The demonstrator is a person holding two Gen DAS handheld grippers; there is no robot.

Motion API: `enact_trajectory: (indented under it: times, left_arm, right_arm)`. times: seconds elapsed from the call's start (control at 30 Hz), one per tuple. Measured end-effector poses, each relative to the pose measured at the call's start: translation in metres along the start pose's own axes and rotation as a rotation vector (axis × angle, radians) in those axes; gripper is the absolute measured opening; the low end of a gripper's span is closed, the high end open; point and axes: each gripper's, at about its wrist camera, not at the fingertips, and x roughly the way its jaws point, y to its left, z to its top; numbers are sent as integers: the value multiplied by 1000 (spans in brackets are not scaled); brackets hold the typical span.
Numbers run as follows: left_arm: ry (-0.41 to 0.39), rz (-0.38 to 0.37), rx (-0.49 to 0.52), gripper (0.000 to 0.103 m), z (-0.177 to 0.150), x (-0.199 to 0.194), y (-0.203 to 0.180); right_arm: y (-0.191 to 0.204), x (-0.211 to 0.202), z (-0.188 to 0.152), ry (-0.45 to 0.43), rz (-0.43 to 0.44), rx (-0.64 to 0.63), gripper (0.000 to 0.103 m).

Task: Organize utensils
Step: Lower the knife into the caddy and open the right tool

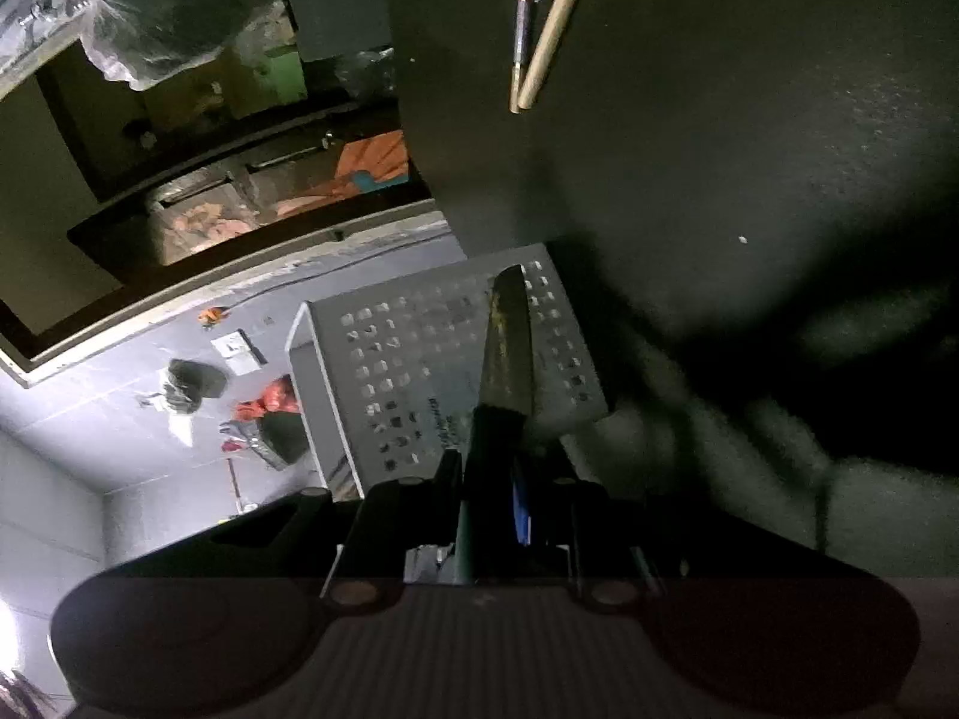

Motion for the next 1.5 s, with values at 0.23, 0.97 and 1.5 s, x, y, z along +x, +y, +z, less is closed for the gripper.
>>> enact_trajectory:
  times: [0.23,0.97,1.5]
  left_arm:
    - [0,-1,-1,84,0,0,-1]
    - [-15,-13,-16,83,-2,0,6]
    - [-18,-13,-32,82,-1,-1,7]
  right_arm:
    - [12,-13,-1,-20,15,-34,20]
    - [156,-10,-29,46,27,-195,20]
    - [150,41,-31,-16,-91,-23,42]
